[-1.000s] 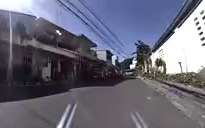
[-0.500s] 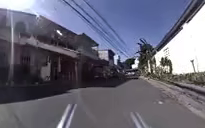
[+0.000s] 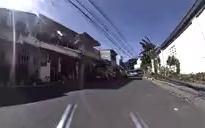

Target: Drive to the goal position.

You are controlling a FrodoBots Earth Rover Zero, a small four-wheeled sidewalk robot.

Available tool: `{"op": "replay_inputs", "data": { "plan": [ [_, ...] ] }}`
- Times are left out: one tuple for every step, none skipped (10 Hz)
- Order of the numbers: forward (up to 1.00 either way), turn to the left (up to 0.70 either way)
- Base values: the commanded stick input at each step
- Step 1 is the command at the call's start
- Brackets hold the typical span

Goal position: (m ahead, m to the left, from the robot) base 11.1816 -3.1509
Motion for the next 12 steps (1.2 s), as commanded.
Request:
{"op": "replay_inputs", "data": {
  "plan": [
    [0.85, 0.00],
    [0.85, 0.00],
    [0.85, 0.00],
    [0.85, 0.01],
    [0.85, -0.04],
    [0.85, -0.23],
    [0.85, -0.27],
    [0.85, -0.31],
    [0.85, -0.32],
    [0.85, -0.23],
    [0.85, -0.26],
    [0.85, -0.33]
  ]
}}
